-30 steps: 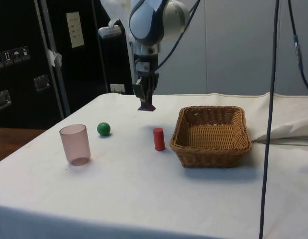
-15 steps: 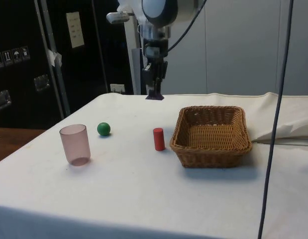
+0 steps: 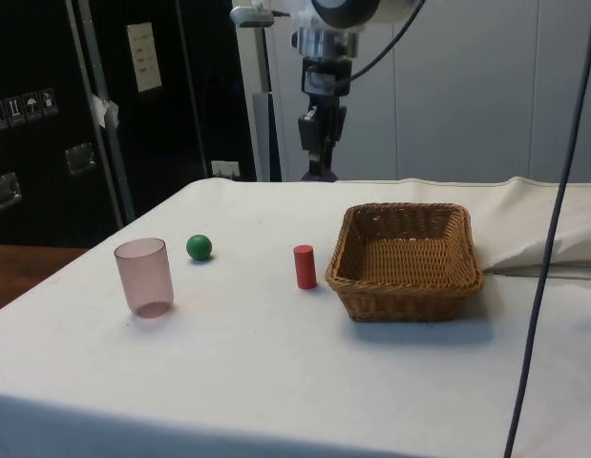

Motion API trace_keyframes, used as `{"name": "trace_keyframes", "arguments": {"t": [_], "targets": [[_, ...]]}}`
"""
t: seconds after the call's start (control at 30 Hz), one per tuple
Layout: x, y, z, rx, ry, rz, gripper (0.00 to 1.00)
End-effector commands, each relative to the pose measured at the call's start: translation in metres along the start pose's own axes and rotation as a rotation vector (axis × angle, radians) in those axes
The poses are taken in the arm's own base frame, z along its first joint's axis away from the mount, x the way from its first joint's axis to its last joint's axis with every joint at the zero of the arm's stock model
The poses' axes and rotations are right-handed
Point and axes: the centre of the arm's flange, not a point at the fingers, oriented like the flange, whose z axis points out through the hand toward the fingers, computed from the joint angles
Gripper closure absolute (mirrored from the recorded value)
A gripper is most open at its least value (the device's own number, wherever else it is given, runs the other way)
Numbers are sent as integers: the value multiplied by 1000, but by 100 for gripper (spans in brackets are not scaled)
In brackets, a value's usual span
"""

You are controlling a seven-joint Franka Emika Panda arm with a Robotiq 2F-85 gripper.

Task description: Pick up the triangular block and place it into the basket.

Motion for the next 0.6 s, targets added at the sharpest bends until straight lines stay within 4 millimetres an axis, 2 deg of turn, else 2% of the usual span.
{"name": "trace_keyframes", "arguments": {"t": [0.0, 0.57], "targets": [[-3, 0, 0, -11, 6, 1, 67], [-48, -17, -8, 36, 17, -13, 67]]}}
